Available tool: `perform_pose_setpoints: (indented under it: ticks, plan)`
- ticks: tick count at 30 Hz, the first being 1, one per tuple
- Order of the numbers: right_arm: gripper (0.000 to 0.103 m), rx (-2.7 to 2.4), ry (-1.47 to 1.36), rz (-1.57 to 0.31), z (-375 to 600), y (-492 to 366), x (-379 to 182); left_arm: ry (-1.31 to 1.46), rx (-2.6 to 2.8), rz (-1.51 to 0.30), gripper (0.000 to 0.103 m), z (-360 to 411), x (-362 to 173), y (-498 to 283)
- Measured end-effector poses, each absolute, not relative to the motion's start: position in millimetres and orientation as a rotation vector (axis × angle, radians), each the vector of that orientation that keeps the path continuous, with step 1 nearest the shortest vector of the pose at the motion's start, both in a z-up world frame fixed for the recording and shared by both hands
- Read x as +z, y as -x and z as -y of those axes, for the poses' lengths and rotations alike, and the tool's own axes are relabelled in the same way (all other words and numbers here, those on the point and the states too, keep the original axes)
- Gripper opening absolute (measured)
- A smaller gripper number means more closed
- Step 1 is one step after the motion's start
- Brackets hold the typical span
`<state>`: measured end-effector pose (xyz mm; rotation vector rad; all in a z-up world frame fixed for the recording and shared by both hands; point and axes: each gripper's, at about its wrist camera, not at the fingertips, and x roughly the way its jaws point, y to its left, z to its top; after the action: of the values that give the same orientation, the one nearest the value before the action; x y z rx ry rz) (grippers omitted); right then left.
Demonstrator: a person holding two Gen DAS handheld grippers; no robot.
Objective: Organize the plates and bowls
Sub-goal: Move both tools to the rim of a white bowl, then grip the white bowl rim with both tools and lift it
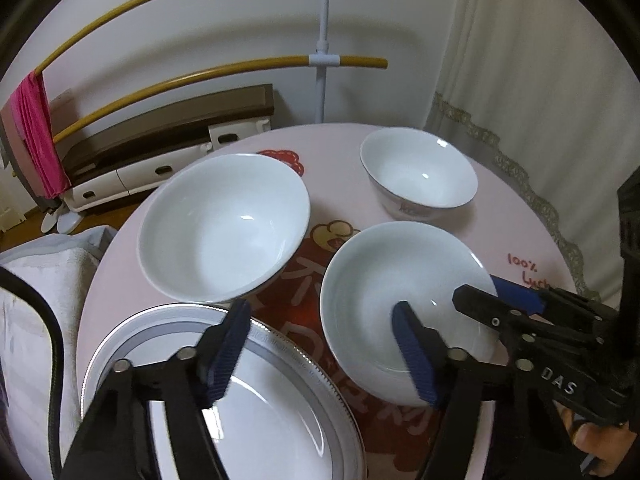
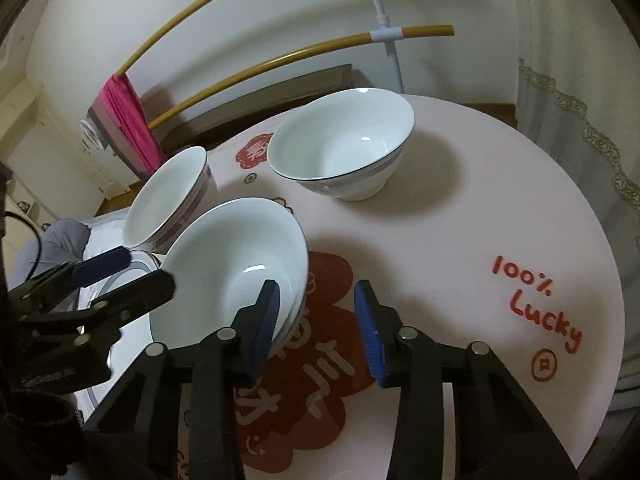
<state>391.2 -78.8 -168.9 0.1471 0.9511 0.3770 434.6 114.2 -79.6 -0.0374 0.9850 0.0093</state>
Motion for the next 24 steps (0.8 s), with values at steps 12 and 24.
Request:
perform_pose_setpoints:
  ticks: [12, 24]
  plan:
    - [0.011, 0.41, -0.156, -0.954, 81, -391, -170, 0.005, -0.048, -1.032, 0.025, -109, -93, -464]
    - [0.01, 0.407, -0.17, -0.956, 79, -393, -170, 0.025, -0.049, -1.016, 0.006, -114, -101, -470]
